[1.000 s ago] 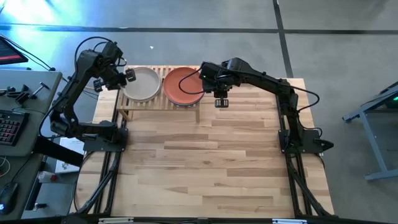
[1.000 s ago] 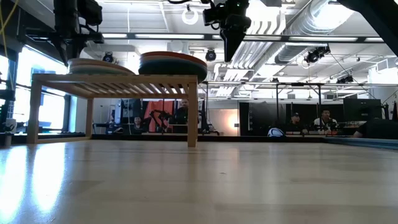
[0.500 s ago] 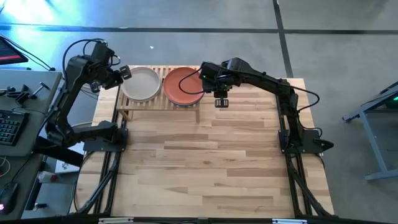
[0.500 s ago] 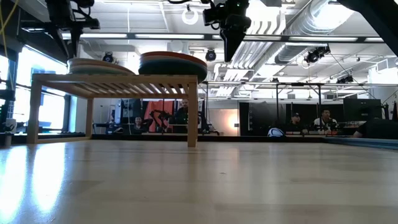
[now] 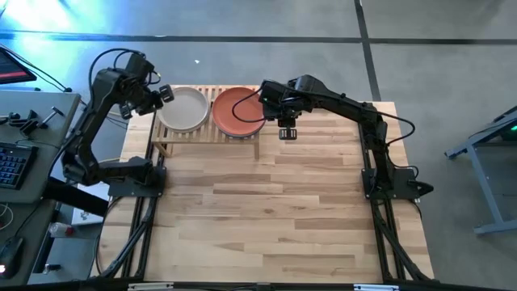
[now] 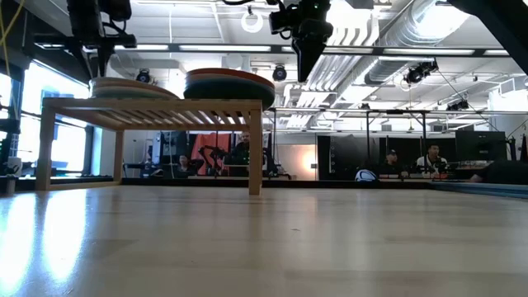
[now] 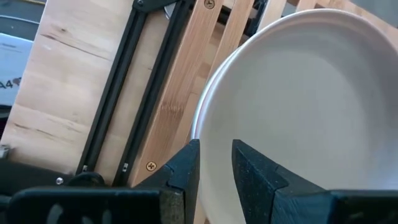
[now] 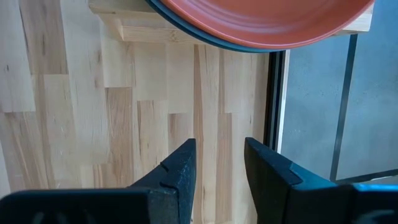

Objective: Place and stack plates onto a shelf
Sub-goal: Stack the gray plate on top of the brown plate on the shelf

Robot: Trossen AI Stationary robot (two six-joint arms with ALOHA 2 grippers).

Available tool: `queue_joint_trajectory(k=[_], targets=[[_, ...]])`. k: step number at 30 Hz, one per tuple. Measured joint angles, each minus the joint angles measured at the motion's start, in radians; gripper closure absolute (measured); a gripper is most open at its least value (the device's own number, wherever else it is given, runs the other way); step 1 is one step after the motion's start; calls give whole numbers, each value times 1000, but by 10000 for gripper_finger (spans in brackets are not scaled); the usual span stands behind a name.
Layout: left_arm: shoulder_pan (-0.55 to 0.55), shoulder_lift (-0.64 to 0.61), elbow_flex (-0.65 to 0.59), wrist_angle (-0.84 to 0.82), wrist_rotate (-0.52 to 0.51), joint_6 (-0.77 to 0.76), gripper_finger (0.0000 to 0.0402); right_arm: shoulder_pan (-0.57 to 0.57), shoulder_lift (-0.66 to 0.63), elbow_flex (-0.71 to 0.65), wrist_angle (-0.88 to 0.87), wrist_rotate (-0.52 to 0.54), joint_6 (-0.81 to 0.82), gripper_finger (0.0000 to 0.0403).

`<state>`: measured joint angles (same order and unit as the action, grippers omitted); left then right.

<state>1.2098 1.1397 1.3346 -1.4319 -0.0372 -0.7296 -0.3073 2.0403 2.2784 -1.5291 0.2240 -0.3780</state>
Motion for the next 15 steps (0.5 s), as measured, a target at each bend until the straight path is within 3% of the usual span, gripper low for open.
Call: queue_joint_trajectory(k=[15], targets=[[0, 52, 0, -5, 0, 26, 319, 0, 0, 0, 0, 0, 2, 289]])
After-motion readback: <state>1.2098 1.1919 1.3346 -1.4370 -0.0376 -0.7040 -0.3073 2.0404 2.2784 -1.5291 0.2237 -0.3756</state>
